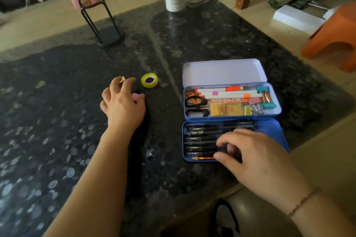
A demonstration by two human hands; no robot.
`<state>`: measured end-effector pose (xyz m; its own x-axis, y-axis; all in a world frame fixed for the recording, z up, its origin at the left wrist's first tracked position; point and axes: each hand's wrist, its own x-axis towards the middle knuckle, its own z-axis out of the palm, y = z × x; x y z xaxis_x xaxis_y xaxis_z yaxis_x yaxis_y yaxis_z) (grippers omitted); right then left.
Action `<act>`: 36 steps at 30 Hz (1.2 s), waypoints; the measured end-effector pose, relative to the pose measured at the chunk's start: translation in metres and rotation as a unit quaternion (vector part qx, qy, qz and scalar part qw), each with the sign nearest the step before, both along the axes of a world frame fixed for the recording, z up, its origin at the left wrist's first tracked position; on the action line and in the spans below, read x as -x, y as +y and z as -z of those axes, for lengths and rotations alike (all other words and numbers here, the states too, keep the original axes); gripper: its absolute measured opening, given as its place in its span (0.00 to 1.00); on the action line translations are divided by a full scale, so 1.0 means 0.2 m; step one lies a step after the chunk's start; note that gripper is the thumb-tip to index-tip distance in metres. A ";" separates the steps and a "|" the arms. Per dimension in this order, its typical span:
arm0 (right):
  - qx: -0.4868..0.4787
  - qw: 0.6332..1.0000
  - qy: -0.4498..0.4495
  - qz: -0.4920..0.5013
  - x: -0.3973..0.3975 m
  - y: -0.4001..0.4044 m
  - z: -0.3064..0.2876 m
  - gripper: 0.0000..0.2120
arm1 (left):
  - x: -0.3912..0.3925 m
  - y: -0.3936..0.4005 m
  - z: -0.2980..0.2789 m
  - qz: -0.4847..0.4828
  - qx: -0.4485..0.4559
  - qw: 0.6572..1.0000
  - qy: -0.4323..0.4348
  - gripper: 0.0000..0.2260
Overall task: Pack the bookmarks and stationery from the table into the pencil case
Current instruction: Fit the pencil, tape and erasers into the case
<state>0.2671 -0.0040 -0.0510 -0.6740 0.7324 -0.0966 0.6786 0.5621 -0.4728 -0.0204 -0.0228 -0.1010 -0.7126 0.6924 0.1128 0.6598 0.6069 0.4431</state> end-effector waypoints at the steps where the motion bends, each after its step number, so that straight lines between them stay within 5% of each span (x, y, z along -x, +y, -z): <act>1: 0.001 1.000 0.003 -0.001 0.01 0.00 0.00 0.10 | 0.03 0.02 0.01 0.014 0.026 1.000 0.001 0.24; 6: -0.009 0.999 0.031 0.018 0.01 0.01 -0.01 0.11 | 0.03 0.17 0.05 0.090 0.080 0.992 0.026 0.29; 11: -0.034 0.997 0.059 0.037 0.01 0.01 0.00 0.09 | -0.02 0.20 0.07 0.085 -0.005 0.995 0.059 0.17; 16: -0.032 0.990 0.122 0.061 0.02 0.02 0.02 0.11 | -0.12 0.12 -0.05 0.094 -0.106 0.986 0.090 0.21; 21: 0.085 0.917 0.343 0.187 -0.04 0.09 0.02 0.15 | -0.49 0.04 -0.30 0.281 -0.245 0.926 -0.060 0.32; 24: 0.182 0.864 0.431 0.187 -0.08 0.12 0.02 0.17 | -0.74 -0.01 -0.28 0.415 -0.236 0.879 -0.018 0.31; 27: 0.146 0.877 0.404 0.214 -0.16 0.17 0.04 0.07 | -0.77 0.03 -0.26 0.451 -0.203 0.869 0.007 0.32; 31: -0.014 0.937 0.217 0.274 -0.33 0.28 0.11 0.07 | -0.50 0.07 -0.20 0.284 -0.117 0.946 0.103 0.24; 33: -0.005 0.945 0.157 0.287 -0.37 0.30 0.14 0.05 | -0.31 0.05 -0.15 0.119 -0.046 0.989 0.080 0.22; 36: 0.029 0.943 0.135 0.303 -0.35 0.31 0.17 0.05 | -0.12 0.00 -0.07 -0.006 0.079 0.997 0.025 0.26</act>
